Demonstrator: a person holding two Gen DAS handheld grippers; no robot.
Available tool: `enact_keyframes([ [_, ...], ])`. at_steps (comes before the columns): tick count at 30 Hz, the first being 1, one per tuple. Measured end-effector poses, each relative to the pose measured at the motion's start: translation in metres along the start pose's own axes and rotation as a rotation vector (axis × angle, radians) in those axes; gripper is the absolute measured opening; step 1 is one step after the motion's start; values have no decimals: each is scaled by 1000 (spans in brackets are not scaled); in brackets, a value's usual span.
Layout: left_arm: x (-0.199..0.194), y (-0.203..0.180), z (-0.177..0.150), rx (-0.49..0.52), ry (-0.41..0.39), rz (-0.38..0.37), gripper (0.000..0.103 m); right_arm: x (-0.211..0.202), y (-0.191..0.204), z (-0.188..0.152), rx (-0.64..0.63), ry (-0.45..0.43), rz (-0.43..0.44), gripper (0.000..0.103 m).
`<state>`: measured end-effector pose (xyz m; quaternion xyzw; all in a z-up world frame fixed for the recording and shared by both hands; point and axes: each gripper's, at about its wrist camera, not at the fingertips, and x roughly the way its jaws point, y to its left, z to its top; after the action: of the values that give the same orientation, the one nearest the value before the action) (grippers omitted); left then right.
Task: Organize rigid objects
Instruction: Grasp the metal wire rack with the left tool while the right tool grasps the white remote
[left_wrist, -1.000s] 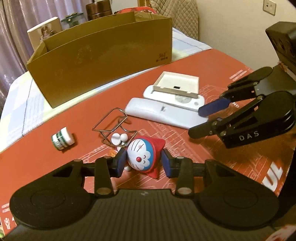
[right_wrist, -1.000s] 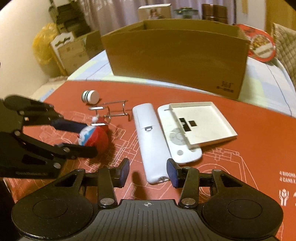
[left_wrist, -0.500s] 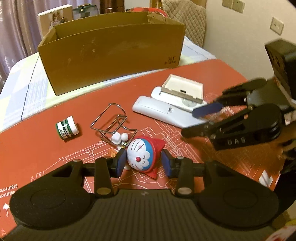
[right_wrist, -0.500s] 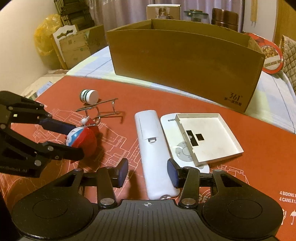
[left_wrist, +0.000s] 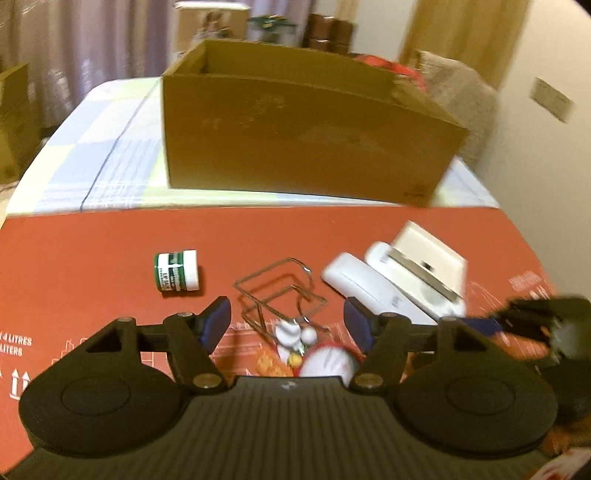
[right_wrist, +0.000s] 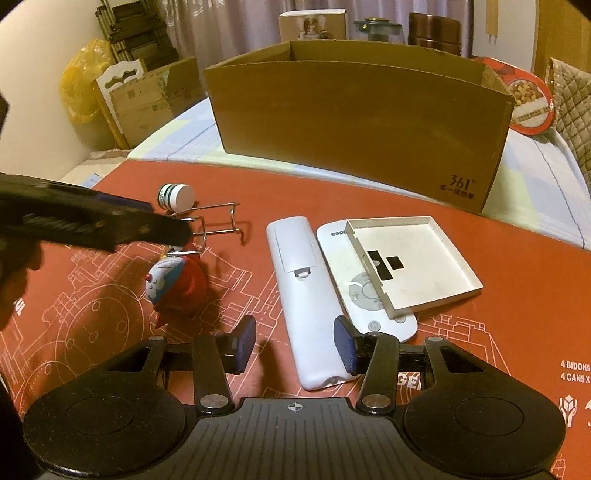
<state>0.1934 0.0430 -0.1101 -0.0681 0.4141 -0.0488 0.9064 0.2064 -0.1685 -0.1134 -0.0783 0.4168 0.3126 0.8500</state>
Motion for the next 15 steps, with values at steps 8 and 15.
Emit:
enact_keyframes([
  [8,14,-5,-1,-5,4,33,40,-1,-4,-3,18,-3,-9,44],
  [15,-2,-1,-6,20,-15,18,25,-2,-6,-1,44,-15,-6,44],
])
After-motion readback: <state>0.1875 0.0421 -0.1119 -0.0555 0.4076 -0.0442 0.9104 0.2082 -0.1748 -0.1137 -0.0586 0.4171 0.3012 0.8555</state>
